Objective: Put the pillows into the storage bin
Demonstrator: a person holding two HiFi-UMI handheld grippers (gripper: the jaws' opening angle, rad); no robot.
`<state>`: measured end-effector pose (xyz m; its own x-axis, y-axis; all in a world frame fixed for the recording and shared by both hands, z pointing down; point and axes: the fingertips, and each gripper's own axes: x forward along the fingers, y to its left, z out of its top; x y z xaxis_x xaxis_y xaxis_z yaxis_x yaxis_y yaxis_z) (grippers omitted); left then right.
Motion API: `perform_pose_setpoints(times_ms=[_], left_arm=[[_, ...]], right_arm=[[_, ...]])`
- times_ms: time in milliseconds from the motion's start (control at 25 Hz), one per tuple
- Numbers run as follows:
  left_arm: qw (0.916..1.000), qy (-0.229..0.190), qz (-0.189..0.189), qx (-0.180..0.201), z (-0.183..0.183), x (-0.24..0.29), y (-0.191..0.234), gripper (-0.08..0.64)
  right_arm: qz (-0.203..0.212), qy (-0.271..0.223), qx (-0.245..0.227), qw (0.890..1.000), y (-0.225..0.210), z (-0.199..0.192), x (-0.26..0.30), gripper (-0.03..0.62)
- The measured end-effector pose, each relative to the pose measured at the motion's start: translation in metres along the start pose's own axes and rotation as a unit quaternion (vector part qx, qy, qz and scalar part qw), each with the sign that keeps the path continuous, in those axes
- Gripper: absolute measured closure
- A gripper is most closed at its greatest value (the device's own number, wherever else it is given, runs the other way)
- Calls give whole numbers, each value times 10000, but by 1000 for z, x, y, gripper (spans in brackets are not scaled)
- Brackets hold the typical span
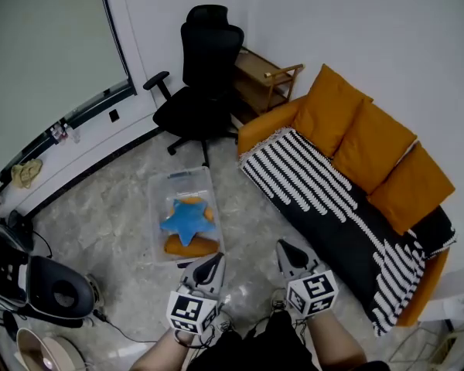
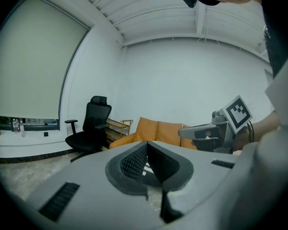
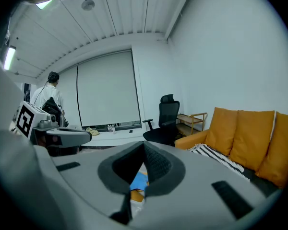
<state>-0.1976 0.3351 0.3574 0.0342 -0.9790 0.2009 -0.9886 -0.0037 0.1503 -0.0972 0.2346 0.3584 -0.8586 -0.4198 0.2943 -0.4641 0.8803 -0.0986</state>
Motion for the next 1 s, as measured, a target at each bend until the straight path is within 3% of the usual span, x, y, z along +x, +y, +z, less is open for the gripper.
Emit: perform_pose_setpoints(times_ms=[1000], left_arm=[[9999,0,-106,-1,1,2,-14,554]], right_arm=[[-79,20,78,9999,-2,-8,-16,589]])
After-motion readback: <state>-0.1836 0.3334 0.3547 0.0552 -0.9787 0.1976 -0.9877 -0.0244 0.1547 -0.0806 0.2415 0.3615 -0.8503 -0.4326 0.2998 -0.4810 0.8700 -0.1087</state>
